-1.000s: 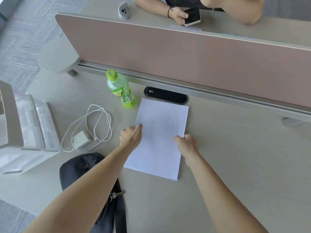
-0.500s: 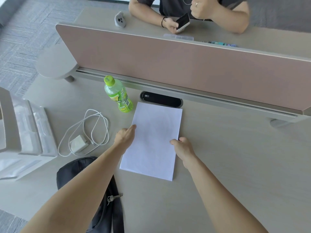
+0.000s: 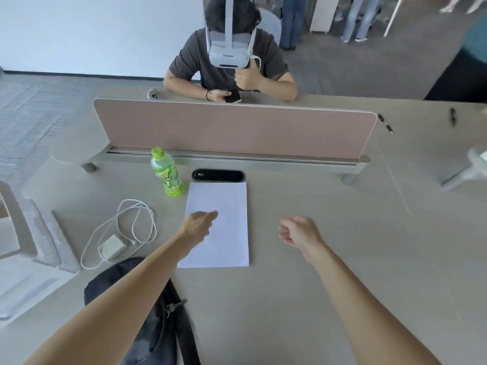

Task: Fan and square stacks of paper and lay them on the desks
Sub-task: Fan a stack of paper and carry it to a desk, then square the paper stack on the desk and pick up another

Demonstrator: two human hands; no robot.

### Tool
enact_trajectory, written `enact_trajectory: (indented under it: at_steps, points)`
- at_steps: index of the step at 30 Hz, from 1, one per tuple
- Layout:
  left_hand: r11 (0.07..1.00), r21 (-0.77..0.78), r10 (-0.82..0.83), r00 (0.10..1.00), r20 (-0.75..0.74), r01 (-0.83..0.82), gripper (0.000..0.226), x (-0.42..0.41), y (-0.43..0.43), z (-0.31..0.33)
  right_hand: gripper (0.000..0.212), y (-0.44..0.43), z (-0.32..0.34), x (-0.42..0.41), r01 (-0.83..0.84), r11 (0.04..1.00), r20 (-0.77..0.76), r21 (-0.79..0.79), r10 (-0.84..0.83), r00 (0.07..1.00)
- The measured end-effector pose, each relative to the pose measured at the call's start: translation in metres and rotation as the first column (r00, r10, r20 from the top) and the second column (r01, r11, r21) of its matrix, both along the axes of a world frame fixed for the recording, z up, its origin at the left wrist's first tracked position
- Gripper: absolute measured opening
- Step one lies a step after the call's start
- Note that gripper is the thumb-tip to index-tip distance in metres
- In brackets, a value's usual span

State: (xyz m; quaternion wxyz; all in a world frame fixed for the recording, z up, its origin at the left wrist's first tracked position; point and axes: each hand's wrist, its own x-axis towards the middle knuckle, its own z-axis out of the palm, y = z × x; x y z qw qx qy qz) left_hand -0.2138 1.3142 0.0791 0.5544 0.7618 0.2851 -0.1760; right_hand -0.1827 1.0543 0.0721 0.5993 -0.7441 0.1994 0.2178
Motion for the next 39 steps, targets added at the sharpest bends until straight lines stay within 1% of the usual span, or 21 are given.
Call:
enact_trajectory:
  at_steps: [3, 7, 10, 12, 15, 18, 20, 26, 29, 34, 39]
  points:
    - [0.994, -0.051, -0.092, 0.995, 0.039, 0.094, 0.027, -0.025, -0.025, 0.015, 0.022, -0.017, 0.032, -0.043, 0.094, 0.995, 0.065, 0.025, -0.096, 0.993]
    - [0.968, -0.117, -0.212, 0.973, 0.086, 0.221, 0.024, -0.058, -0.068, 0.032, 0.023, -0.049, 0.069, -0.121, 0.216, 0.976, 0.129, 0.04, -0.219, 0.967]
    - [0.938, -0.178, -0.288, 0.954, 0.083, 0.298, 0.027, -0.081, -0.114, 0.039, 0.017, -0.082, 0.085, -0.184, 0.328, 0.944, 0.154, 0.044, -0.331, 0.931]
    - [0.914, -0.21, -0.339, 0.937, 0.081, 0.348, 0.025, -0.099, -0.15, 0.041, 0.011, -0.108, 0.092, -0.222, 0.423, 0.905, 0.16, 0.054, -0.426, 0.89]
    - [0.856, -0.213, -0.457, 0.882, 0.114, 0.471, 0.019, -0.128, -0.204, 0.045, 0.01, -0.151, 0.102, -0.271, 0.545, 0.836, 0.166, 0.072, -0.549, 0.819]
    - [0.771, -0.177, -0.582, 0.789, 0.195, 0.612, 0.011, -0.154, -0.255, 0.048, 0.009, -0.194, 0.113, -0.312, 0.643, 0.758, 0.174, 0.105, -0.651, 0.739]
    - [0.73, -0.148, -0.63, 0.74, 0.236, 0.668, 0.011, -0.17, -0.29, 0.053, 0.008, -0.224, 0.12, -0.335, 0.691, 0.708, 0.175, 0.146, -0.706, 0.686]
    - [0.635, -0.111, -0.718, 0.637, 0.281, 0.765, 0.009, -0.213, -0.418, 0.065, 0.01, -0.336, 0.125, -0.398, 0.76, 0.611, 0.212, 0.22, -0.791, 0.575]
    - [0.605, -0.125, -0.74, 0.613, 0.278, 0.786, 0.009, -0.235, -0.497, 0.071, 0.009, -0.405, 0.125, -0.429, 0.783, 0.575, 0.223, 0.237, -0.817, 0.532]
    - [0.583, -0.179, -0.739, 0.609, 0.287, 0.792, 0.013, -0.267, -0.62, 0.089, 0.009, -0.521, 0.133, -0.471, 0.804, 0.56, 0.236, 0.197, -0.824, 0.516]
    - [0.564, -0.172, -0.75, 0.588, 0.301, 0.808, 0.01, -0.27, -0.701, 0.107, 0.015, -0.607, 0.143, -0.482, 0.796, 0.572, 0.282, 0.2, -0.811, 0.512]
